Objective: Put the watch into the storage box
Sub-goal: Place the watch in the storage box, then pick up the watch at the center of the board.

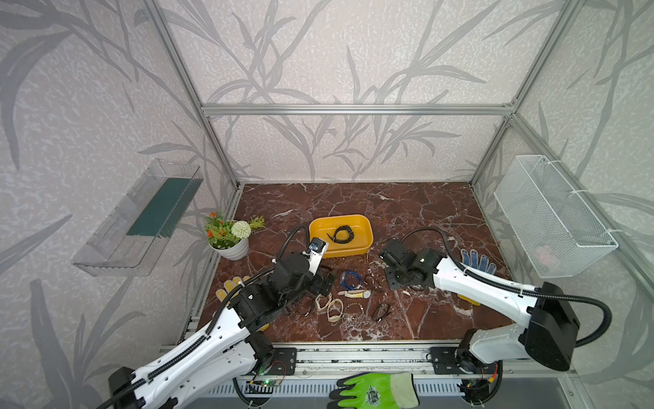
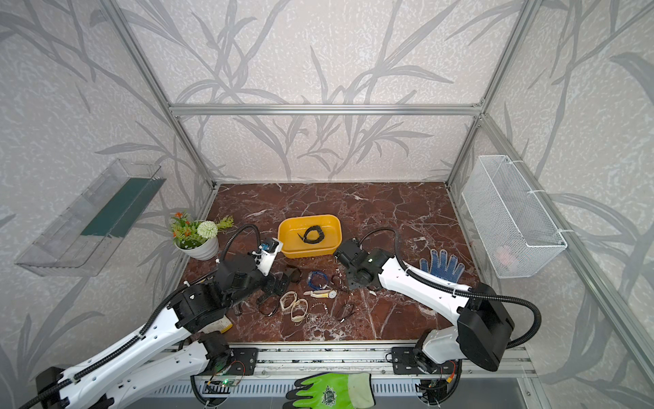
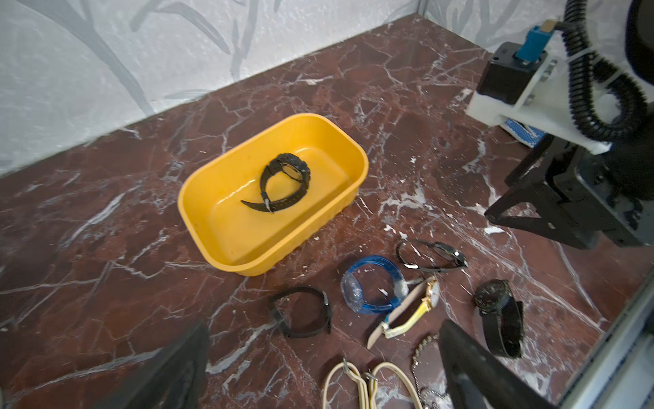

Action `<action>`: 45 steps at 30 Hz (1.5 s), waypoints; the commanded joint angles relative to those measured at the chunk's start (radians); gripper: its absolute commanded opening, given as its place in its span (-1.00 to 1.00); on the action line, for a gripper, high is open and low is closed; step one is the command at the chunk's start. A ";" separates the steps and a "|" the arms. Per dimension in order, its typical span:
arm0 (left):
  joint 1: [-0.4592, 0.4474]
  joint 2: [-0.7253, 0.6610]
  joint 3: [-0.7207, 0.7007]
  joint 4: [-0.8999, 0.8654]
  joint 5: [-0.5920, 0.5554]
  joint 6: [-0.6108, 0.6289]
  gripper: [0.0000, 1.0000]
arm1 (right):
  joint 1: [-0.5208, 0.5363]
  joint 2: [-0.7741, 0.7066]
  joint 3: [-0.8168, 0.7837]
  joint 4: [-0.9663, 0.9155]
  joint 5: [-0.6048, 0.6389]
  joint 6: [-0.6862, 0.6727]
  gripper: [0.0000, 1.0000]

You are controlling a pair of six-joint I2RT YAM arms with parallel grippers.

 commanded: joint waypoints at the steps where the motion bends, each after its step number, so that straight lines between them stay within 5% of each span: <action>1: 0.000 0.031 0.008 -0.008 0.078 0.017 0.97 | 0.028 0.013 -0.007 0.040 -0.028 0.086 0.03; 28: 0.000 0.045 0.019 -0.034 0.061 0.023 0.97 | 0.082 0.329 0.072 0.128 -0.013 0.118 -0.30; 45: 0.000 0.046 0.022 -0.039 0.060 0.021 0.97 | 0.080 0.359 0.149 0.094 0.054 0.060 -0.19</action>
